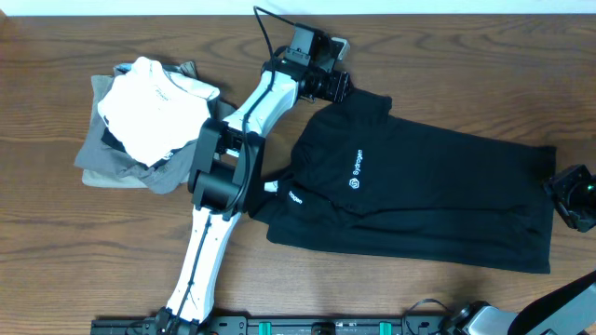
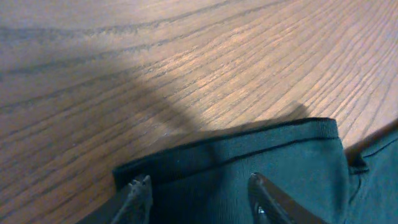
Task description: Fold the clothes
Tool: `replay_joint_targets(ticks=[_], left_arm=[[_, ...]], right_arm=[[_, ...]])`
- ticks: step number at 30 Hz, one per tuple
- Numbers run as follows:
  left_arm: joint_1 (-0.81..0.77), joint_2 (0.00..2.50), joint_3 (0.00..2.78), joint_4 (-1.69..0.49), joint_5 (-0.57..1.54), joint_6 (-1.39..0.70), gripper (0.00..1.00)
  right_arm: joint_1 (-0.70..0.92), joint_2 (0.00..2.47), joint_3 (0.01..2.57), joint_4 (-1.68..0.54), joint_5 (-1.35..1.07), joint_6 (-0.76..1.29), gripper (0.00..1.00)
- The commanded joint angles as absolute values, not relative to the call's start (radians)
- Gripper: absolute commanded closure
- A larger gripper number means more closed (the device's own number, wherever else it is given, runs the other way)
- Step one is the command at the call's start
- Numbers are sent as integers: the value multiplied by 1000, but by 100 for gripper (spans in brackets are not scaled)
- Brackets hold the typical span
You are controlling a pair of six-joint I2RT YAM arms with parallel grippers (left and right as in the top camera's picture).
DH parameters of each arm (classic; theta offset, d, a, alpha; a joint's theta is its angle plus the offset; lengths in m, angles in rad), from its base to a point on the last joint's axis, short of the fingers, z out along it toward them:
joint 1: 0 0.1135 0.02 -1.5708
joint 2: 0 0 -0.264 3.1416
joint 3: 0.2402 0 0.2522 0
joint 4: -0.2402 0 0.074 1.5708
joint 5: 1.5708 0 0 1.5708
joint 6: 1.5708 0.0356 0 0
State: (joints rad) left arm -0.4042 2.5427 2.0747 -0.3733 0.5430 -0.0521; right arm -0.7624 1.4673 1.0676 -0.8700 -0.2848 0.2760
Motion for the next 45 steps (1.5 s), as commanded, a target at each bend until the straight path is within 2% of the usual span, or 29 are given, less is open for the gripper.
replay_joint_targets(ticks=[1,5,10,13,19,30,34,40,42,45], left_arm=[[-418,2559,2099,-364,539,-62,54],[-427,2559,2099,-368,535,-65,55],[-427,2558,2099,-393,429,-64,35],[-420,2558,2099,-398,398,-57,27],[-398,2552,2100,-395,395,-57,21],[-348,2477,2100,-402,396,-57,21],[-343,2476,2100,-405,491,-62,21],[-350,2487,2088,-413,478,-56,21],[-357,2498,2079,-419,478,-46,23],[-368,2521,2078,-453,458,-41,31]], right_arm=[[-743,1455,1085,-870,-297,261,49],[-730,1455,1085,-871,-297,261,49],[-726,1455,1085,-872,-297,260,50],[-726,1455,1085,-874,-297,253,50],[-726,1455,1084,-875,-297,253,50],[-726,1455,1084,-873,-295,245,49],[-726,1455,1084,-868,-295,245,49],[-726,1455,1084,-867,-295,245,49],[-726,1455,1084,-867,-296,245,49],[-726,1455,1084,-871,-296,245,49]])
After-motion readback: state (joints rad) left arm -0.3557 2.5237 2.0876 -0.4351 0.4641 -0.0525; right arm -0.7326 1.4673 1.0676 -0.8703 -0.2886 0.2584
